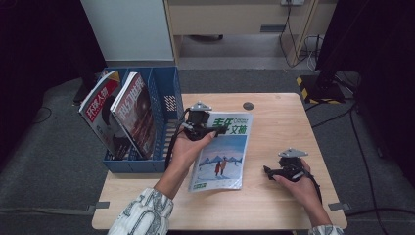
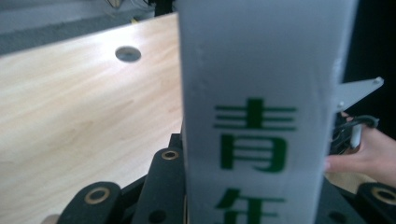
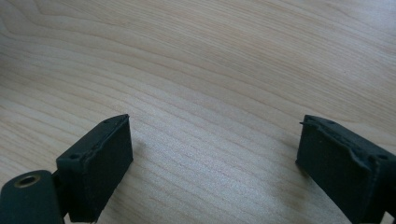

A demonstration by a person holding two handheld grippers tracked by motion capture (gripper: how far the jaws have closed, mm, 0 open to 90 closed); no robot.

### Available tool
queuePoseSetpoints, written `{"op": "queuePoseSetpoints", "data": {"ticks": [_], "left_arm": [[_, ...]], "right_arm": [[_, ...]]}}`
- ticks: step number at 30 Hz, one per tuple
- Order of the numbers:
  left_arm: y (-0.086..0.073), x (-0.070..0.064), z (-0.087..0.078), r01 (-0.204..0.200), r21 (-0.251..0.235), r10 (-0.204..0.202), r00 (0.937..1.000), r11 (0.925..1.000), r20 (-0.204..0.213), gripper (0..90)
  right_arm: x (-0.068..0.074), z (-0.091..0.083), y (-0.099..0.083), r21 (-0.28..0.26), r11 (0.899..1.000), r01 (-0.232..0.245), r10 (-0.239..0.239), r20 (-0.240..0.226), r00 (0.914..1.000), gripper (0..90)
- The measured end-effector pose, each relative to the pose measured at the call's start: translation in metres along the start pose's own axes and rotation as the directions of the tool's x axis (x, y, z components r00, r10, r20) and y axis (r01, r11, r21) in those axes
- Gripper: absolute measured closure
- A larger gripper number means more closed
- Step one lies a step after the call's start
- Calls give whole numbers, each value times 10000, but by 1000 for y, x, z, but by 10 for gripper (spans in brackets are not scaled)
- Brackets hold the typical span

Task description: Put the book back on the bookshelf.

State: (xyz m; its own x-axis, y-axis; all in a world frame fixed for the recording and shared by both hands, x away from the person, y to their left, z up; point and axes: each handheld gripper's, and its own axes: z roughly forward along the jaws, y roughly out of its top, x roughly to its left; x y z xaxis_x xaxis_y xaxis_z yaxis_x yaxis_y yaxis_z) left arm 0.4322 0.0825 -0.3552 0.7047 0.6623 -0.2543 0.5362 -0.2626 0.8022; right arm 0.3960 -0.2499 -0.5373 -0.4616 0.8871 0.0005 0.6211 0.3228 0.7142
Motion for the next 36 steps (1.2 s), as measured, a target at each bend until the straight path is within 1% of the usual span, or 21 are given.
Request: {"op": "queuePoseSetpoints", "data": {"ticks": [4,6,9,12,17,19,21,23,24,26,28,32,36], "left_arm": [[10,-5,-13,-124,-297,120,9998,9995,-152,736],[16,-8,-18,-123,-447,114,9997,9989,-218,736],[24,-11,-28,-274,-634,244,9986,9976,-474,736],[31,-10,-40,-191,-912,135,9980,9957,-619,736],[41,-6,-62,94,-1295,-182,9976,9915,-666,737],[45,-6,-69,82,-1366,-190,9968,9906,-779,736],[49,-6,-76,-14,-1394,-121,9953,9902,-960,736],[50,-6,-78,-48,-1401,-97,9947,9901,-1024,736],[53,-6,-84,-148,-1360,-13,9931,9906,-1175,736],[54,-6,-86,-178,-1379,10,9927,9903,-1207,736],[57,-5,-93,-228,-1398,44,9915,9899,-1301,736],[59,-3,-95,-190,-1377,8,9913,9903,-1317,736],[60,-1,-94,-190,-1326,12,9911,9910,-1328,737]], "right_arm": [[0,0,-1,-127,9999,-5,5,16,10000,105],[1,0,-1,-109,9999,-60,60,11,10000,104],[1,1,-1,-122,9999,-82,83,50,10000,103],[2,1,0,-121,9999,-106,107,55,9999,102],[2,1,-1,-138,9998,-158,160,122,9998,101],[2,1,-1,-134,9997,-186,187,127,9997,99],[2,1,-1,-129,9997,-203,205,143,9997,98],[2,1,-1,-126,9997,-205,207,141,9997,98],[2,1,-1,-126,9997,-206,208,137,9997,98],[2,1,-1,-114,9997,-206,207,139,9997,98],[2,1,-1,-106,9997,-202,203,141,9997,97],[2,1,-1,-105,9997,-205,206,140,9997,97],[3,1,-1,-91,9997,-223,225,139,9997,97]]}}
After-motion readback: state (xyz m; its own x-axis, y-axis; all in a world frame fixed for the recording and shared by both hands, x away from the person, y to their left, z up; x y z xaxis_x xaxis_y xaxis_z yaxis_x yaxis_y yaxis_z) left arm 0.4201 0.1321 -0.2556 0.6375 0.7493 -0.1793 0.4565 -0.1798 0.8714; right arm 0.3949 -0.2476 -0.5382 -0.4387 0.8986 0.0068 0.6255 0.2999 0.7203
